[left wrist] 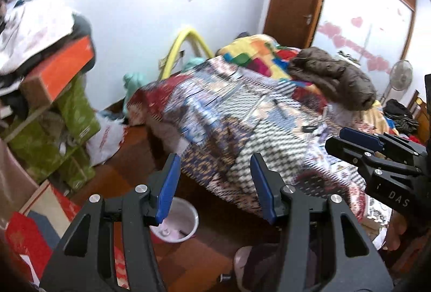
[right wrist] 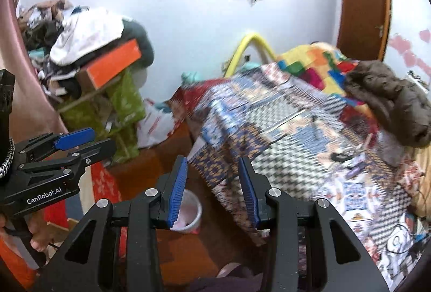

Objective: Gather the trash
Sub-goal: 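Move both tools back toward the items on the bed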

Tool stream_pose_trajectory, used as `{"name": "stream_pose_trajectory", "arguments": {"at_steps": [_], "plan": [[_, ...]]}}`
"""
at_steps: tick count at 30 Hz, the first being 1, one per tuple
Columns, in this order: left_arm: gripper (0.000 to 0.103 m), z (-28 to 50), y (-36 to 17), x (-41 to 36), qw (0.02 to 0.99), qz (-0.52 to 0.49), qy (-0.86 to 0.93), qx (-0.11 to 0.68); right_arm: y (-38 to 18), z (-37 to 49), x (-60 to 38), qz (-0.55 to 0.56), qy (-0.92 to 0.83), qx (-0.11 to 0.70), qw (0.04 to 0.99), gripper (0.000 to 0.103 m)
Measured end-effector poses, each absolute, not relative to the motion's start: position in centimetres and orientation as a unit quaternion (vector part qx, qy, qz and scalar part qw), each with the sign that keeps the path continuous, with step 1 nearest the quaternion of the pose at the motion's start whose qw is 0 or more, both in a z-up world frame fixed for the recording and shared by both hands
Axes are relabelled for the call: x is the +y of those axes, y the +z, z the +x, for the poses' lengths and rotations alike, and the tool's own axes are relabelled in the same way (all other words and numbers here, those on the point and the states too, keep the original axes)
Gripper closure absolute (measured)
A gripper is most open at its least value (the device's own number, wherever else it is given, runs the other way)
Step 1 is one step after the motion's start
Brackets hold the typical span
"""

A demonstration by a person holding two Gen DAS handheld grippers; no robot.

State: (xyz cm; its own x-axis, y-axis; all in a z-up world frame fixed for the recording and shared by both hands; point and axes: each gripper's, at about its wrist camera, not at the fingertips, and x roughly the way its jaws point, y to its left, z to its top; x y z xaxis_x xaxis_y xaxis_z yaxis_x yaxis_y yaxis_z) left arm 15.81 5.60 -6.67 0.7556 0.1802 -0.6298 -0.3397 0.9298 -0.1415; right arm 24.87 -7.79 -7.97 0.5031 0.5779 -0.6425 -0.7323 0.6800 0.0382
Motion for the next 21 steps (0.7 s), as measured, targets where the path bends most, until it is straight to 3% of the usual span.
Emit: {"name": "stream_pose_trajectory", "arguments": {"at_steps": [10,21], "plan": [[0.05,22.6,-3.9,-2.7,0.946,-0.089,0.065,0.305,-6.2,29.0,-16.6,-0.091,0.305,0.301,0.899,0.067],[0.05,32.8,-4.5,-10.6,0.946,-0.052,-0.01,0.319,-8.2,35.7,-26.1,-0.084,0.221,0.325,0.916,0.067]]}}
